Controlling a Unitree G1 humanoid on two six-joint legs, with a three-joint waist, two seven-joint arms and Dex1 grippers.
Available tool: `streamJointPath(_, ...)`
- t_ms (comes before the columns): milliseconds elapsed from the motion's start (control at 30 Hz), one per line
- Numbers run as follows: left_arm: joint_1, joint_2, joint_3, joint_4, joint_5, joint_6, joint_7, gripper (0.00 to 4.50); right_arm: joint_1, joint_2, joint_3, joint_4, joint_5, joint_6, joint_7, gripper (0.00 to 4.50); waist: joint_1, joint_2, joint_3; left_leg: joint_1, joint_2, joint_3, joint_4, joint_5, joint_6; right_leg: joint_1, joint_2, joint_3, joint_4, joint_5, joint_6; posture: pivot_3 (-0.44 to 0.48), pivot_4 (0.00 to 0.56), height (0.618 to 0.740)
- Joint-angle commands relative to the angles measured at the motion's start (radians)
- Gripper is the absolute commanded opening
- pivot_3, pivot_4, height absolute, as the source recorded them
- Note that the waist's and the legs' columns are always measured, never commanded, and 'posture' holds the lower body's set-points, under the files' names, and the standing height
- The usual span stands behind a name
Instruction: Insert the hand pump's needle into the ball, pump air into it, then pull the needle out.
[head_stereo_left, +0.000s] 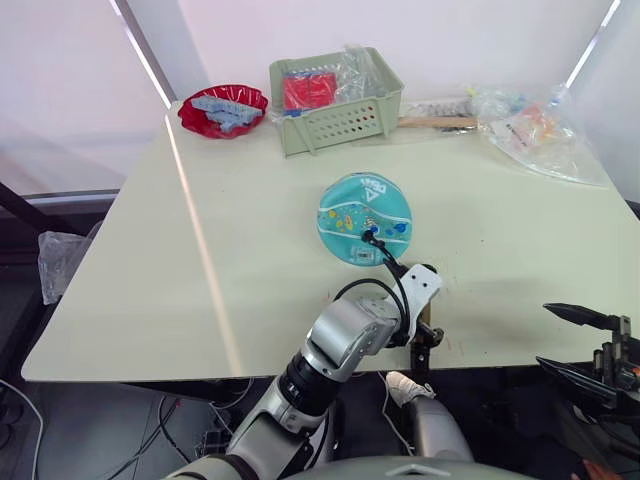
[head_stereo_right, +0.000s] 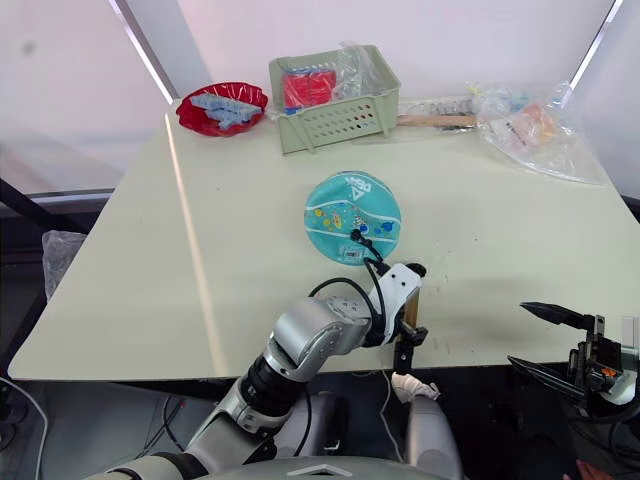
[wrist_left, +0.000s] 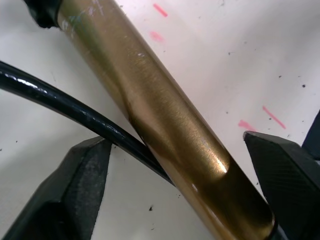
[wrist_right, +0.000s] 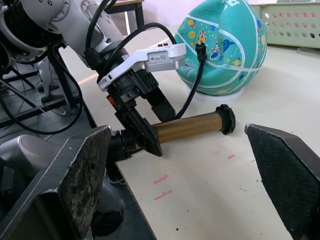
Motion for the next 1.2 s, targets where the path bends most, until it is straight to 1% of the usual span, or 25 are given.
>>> streamJointPath(33,-0.004,-0.004,-0.006,-0.014,0.011,0.012,0.002,2.71,-0.003,-0.006,-0.032,-0.005,0.011,-0.014,0.005,4.5,0.0,0.0,0.0,0.0,0.0,0.0,0.0,0.0,0.0,0.0,0.0,0.0,0.0,0.0,0.0,0.0,0.15,0.737)
streamJointPath(67,-0.005,-0.004,-0.006,-0.014,0.012,0.013,0.002,2.21,-0.004,-0.006,-0.031,-0.004,0.011,-0.014,0.004,4.5,0.0,0.0,0.0,0.0,0.0,0.0,0.0,0.0,0.0,0.0,0.0,0.0,0.0,0.0,0.0,0.0,0.15,0.737)
streamJointPath(100,-0.004,0.001,-0.007,-0.016,0.013,0.013,0.002,1.6,-0.006,-0.005,-0.03,-0.003,0.01,-0.015,0.004,4.5,0.0,0.0,0.0,0.0,0.0,0.0,0.0,0.0,0.0,0.0,0.0,0.0,0.0,0.0,0.0,0.0,0.15,0.737)
streamJointPath(133,-0.005,0.011,-0.01,-0.021,0.015,0.013,0.0,1.17,-0.008,-0.004,-0.028,-0.003,0.009,-0.015,0.003,4.5,0.0,0.0,0.0,0.0,0.0,0.0,0.0,0.0,0.0,0.0,0.0,0.0,0.0,0.0,0.0,0.0,0.15,0.737)
streamJointPath(167,-0.005,0.018,-0.012,-0.024,0.017,0.013,-0.001,0.98,-0.01,-0.003,-0.027,-0.003,0.009,-0.016,0.002,4.5,0.0,0.0,0.0,0.0,0.0,0.0,0.0,0.0,0.0,0.0,0.0,0.0,0.0,0.0,0.0,0.0,0.15,0.737)
streamJointPath(333,0.007,0.071,-0.01,-0.084,-0.013,0.014,-0.044,0.98,-0.021,0.005,-0.015,-0.022,0.013,-0.008,-0.011,4.5,-0.001,0.001,0.0,0.0,0.0,0.0,0.0,0.0,0.0,0.0,0.0,0.0,0.0,0.0,0.0,0.0,0.15,0.737)
streamJointPath(367,0.005,0.092,-0.021,-0.097,-0.011,-0.003,-0.053,0.98,-0.023,0.008,-0.012,-0.028,0.015,-0.005,-0.016,4.5,0.0,0.001,0.0,0.0,0.0,0.0,0.0,0.0,0.0,0.0,0.0,0.0,0.0,0.0,0.0,0.0,0.15,0.737)
streamJointPath(500,0.019,0.139,-0.006,-0.155,-0.05,-0.061,-0.126,0.98,-0.035,0.024,0.0,-0.051,0.019,0.012,-0.044,4.5,0.0,0.001,0.0,0.0,0.0,0.0,0.0,0.0,0.0,0.0,-0.001,0.0,0.0,0.0,0.0,0.0,0.15,0.737)
streamJointPath(633,0.042,0.204,-0.001,-0.189,-0.07,-0.155,-0.198,0.98,-0.047,0.047,0.017,-0.097,0.033,0.073,-0.114,4.5,0.0,0.002,0.0,0.0,0.0,0.0,0.0,0.0,0.0,0.0,-0.001,-0.001,0.0,0.0,0.0,0.0,0.15,0.737)
streamJointPath(733,0.063,0.265,-0.004,-0.188,-0.073,-0.239,-0.255,0.98,-0.057,0.079,0.03,-0.138,0.028,0.109,-0.197,4.5,0.001,0.002,0.0,0.0,0.0,-0.001,0.0,0.0,0.0,0.0,-0.002,-0.001,0.0,0.0,-0.001,0.0,0.15,0.737)
streamJointPath(867,0.085,0.302,0.007,-0.179,-0.078,-0.341,-0.315,0.98,-0.066,0.123,0.042,-0.187,0.023,0.135,-0.287,4.5,0.001,0.003,0.0,-0.001,0.0,-0.001,0.0,0.0,0.0,-0.001,-0.003,-0.001,0.0,0.0,-0.001,0.0,0.15,0.737)
streamJointPath(900,0.093,0.312,0.008,-0.18,-0.079,-0.37,-0.332,0.98,-0.068,0.135,0.048,-0.204,0.026,0.15,-0.317,4.5,0.002,0.003,0.0,-0.001,0.0,-0.001,0.0,0.0,0.0,-0.001,-0.003,-0.001,0.0,0.0,-0.001,0.0,0.15,0.737)
streamJointPath(1000,0.129,0.357,-0.001,-0.183,-0.055,-0.535,-0.395,0.98,-0.084,0.18,0.083,-0.282,0.047,0.266,-0.501,4.5,0.0,0.003,0.0,-0.001,0.0,-0.001,0.0,0.0,0.0,-0.001,-0.003,-0.001,0.0,0.0,0.0,0.0,0.15,0.737)
streamJointPath(1067,0.147,0.356,0.011,-0.169,-0.055,-0.621,-0.423,0.98,-0.102,0.201,0.101,-0.325,0.06,0.344,-0.61,4.5,0.0,0.004,0.0,-0.002,0.001,-0.001,-0.001,0.0,0.0,-0.003,-0.006,0.0,0.0,0.0,-0.001,0.0,0.15,0.737)
streamJointPath(1200,0.168,0.351,0.029,-0.146,-0.062,-0.72,-0.463,0.98,-0.145,0.243,0.129,-0.388,0.122,0.474,-0.771,4.5,0.001,0.004,0.0,-0.003,0.0,-0.001,-0.001,0.0,0.0,-0.003,-0.008,-0.001,0.0,0.0,-0.001,0.0,0.15,0.737)
